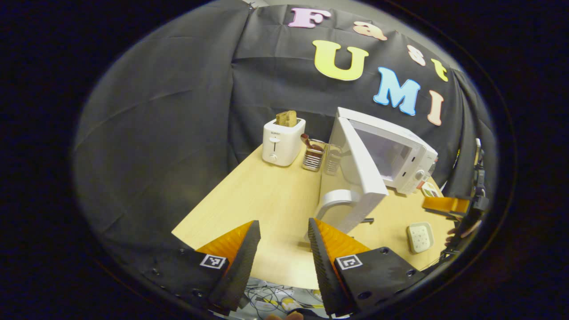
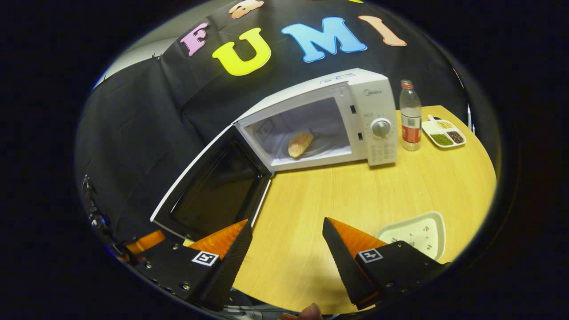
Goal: Open the microwave oven with the left hand, put the food in, and close the microwave oven.
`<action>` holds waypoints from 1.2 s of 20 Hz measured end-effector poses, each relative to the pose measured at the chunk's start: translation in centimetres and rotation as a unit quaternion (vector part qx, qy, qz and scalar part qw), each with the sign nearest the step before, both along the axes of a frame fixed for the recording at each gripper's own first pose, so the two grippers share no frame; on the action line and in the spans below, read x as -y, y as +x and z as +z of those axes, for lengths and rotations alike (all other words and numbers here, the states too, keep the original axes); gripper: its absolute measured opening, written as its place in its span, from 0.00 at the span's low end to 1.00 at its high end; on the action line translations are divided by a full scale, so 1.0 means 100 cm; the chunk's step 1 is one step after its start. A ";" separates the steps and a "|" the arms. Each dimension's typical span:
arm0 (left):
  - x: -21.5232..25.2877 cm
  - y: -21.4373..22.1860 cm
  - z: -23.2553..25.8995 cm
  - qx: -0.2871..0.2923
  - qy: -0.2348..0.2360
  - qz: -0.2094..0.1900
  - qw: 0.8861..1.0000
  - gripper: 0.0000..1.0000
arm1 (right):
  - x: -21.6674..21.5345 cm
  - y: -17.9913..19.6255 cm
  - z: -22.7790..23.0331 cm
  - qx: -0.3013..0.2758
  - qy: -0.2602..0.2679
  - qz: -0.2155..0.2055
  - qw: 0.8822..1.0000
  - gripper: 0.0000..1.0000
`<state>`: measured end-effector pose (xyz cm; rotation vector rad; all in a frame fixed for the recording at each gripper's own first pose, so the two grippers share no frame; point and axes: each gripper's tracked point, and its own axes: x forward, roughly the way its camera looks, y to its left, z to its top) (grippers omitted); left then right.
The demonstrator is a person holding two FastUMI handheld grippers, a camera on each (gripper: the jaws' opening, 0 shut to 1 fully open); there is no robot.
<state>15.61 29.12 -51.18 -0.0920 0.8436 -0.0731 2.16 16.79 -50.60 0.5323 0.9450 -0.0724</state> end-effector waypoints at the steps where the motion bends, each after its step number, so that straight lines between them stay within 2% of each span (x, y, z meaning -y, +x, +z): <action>1: 0.002 0.006 -0.004 0.000 -0.003 -0.010 1.000 0.70 | 0.001 -0.019 0.009 -0.003 0.001 0.000 1.000 0.98; 2: 0.003 0.014 -0.008 0.003 0.003 -0.019 1.000 0.75 | 0.006 -0.033 0.019 0.000 -0.004 -0.002 1.000 0.98; 4: 0.008 0.027 -0.017 -0.002 0.014 -0.036 0.999 0.75 | 0.019 -0.059 0.036 0.004 -0.011 -0.018 1.000 0.98; 6: 0.013 0.036 -0.020 -0.004 0.039 -0.047 0.998 0.75 | 0.026 -0.079 0.046 0.003 0.007 -0.034 0.999 0.98; 8: 0.020 0.043 -0.015 0.009 0.060 -0.058 0.996 0.80 | 0.033 -0.091 0.056 0.007 0.032 -0.050 0.998 0.98; 11: 0.051 0.043 -0.015 0.008 0.078 -0.083 0.993 0.69 | 0.046 -0.104 0.081 0.015 0.076 -0.067 0.995 0.98; 13: 0.077 0.041 -0.013 0.001 0.092 -0.095 0.991 0.71 | 0.057 -0.110 0.117 0.046 0.109 -0.073 0.990 0.98; 15: 0.107 0.039 -0.005 0.004 0.110 -0.109 0.988 0.73 | 0.075 -0.125 0.139 0.071 0.100 -0.055 0.991 0.98; 16: 0.123 0.041 0.000 0.010 0.122 -0.117 0.986 0.70 | 0.084 -0.136 0.145 0.073 0.096 -0.044 0.992 0.98; 18: 0.152 0.046 0.004 0.020 0.139 -0.127 0.982 0.70 | 0.102 -0.150 0.160 0.087 0.092 -0.034 0.991 0.98; 20: 0.185 0.045 -0.004 0.013 0.130 -0.138 0.982 0.70 | 0.127 -0.163 0.160 0.082 0.071 -0.043 0.993 0.98; 23: 0.230 0.058 -0.016 0.018 0.113 -0.173 0.978 0.70 | 0.154 -0.171 0.163 0.087 0.050 -0.079 0.992 0.98; 24: 0.243 0.062 -0.022 0.017 0.108 -0.186 0.977 0.75 | 0.160 -0.175 0.155 0.075 0.049 -0.094 0.992 0.98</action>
